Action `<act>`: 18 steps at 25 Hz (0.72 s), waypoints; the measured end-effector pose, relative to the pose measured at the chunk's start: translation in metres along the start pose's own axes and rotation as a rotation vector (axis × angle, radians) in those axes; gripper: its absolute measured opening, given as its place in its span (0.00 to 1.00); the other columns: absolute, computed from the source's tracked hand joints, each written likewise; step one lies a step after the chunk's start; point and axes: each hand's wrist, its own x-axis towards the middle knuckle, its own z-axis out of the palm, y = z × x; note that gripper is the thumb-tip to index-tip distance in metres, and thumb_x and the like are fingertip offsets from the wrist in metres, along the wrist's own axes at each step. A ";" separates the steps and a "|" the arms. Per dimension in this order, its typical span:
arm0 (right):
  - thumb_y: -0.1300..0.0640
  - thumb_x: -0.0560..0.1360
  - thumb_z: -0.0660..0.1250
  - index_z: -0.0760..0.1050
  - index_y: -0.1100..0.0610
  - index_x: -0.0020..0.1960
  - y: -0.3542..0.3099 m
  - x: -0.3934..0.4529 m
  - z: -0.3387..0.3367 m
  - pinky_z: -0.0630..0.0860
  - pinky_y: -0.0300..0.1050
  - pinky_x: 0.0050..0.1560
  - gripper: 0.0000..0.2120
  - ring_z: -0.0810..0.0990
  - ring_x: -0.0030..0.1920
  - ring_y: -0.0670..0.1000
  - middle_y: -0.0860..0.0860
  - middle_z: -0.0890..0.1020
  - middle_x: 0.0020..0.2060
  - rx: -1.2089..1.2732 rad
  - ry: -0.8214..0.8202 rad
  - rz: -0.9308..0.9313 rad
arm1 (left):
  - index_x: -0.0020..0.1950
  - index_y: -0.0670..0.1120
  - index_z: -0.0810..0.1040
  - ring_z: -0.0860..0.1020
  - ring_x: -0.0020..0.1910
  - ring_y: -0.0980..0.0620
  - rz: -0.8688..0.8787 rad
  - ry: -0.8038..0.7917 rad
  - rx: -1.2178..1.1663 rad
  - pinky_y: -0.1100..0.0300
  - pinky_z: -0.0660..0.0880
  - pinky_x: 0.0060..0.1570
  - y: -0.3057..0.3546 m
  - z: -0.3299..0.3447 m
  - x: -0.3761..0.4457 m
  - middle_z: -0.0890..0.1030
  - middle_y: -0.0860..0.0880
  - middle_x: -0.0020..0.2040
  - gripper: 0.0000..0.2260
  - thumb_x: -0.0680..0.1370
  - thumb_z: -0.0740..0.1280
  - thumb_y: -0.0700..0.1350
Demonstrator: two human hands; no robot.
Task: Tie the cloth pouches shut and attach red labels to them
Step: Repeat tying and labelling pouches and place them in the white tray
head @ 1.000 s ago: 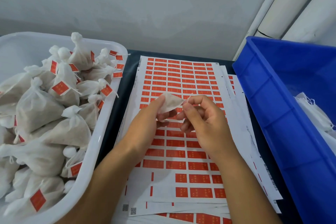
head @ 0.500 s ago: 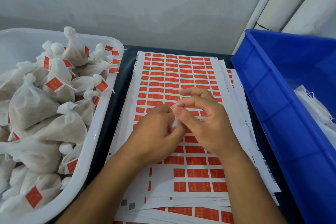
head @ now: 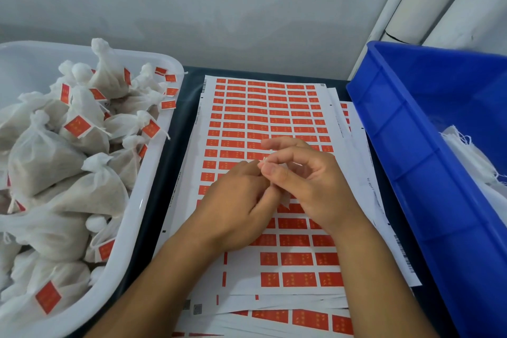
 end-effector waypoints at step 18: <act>0.53 0.78 0.71 0.80 0.43 0.53 -0.005 -0.003 0.001 0.80 0.33 0.48 0.06 0.82 0.53 0.46 0.37 0.81 0.47 -0.277 -0.044 -0.131 | 0.42 0.41 0.81 0.82 0.41 0.45 -0.441 0.183 -0.433 0.66 0.78 0.36 0.005 -0.015 0.003 0.82 0.43 0.39 0.19 0.85 0.56 0.47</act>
